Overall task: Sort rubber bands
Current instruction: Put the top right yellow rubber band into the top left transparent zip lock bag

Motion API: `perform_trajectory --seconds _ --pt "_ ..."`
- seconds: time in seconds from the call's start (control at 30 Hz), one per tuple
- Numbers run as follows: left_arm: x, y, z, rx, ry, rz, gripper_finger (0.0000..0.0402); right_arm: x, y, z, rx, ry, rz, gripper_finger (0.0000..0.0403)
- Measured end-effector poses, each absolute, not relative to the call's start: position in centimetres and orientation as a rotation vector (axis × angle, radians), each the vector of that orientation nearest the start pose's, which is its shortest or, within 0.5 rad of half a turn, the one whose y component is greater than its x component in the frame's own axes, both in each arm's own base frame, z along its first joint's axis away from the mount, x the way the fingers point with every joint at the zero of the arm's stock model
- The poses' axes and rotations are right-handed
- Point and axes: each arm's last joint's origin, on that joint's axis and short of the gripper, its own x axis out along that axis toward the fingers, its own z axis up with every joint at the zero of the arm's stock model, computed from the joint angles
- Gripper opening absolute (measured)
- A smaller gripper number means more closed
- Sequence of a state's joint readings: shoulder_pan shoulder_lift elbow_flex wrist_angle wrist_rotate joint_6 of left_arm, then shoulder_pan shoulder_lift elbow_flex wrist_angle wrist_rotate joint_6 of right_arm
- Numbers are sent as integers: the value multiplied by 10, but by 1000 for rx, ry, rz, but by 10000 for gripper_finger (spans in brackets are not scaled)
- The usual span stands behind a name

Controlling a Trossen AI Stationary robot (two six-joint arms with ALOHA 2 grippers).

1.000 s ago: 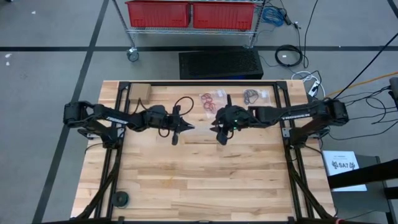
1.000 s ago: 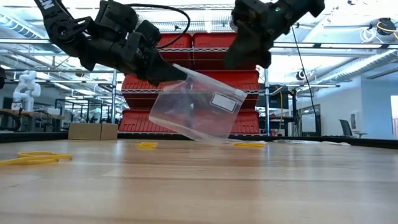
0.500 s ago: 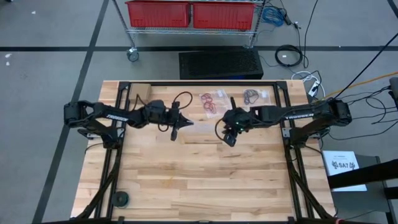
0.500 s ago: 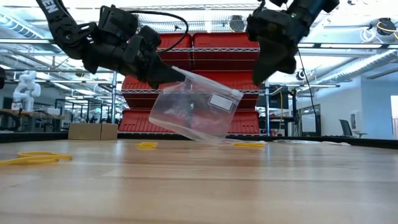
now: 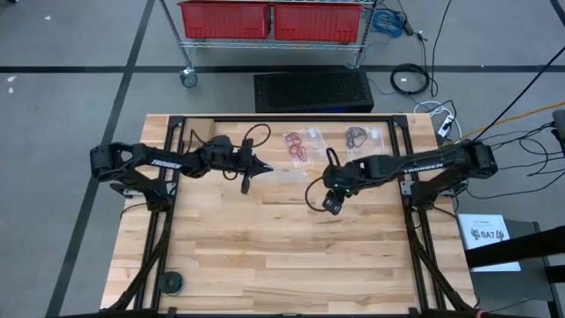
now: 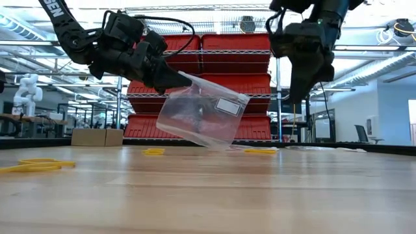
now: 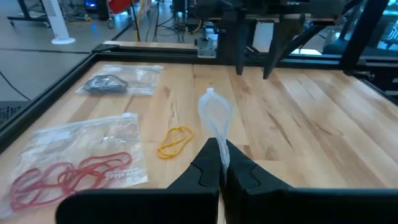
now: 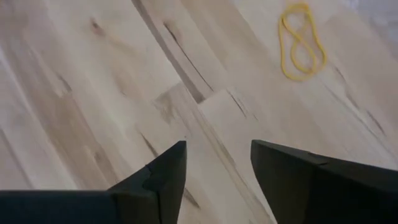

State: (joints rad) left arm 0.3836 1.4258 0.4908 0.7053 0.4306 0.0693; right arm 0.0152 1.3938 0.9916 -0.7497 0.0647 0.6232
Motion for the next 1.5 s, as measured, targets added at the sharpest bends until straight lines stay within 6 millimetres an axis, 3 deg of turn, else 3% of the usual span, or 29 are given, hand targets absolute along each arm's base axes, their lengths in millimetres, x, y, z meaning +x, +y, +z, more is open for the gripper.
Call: perform_trajectory --seconds 0.33,0.87,1.17,1.5 --pt "252 90 183 5 195 -62 0 272 3 211 505 1201 -417 193" --pt "252 89 183 6 195 -63 0 272 3 212 501 1202 -407 194" --pt "252 89 183 7 192 -62 0 284 3 240 454 1122 -357 194" --pt "252 89 183 3 200 -59 0 293 4 210 443 1272 -369 194"
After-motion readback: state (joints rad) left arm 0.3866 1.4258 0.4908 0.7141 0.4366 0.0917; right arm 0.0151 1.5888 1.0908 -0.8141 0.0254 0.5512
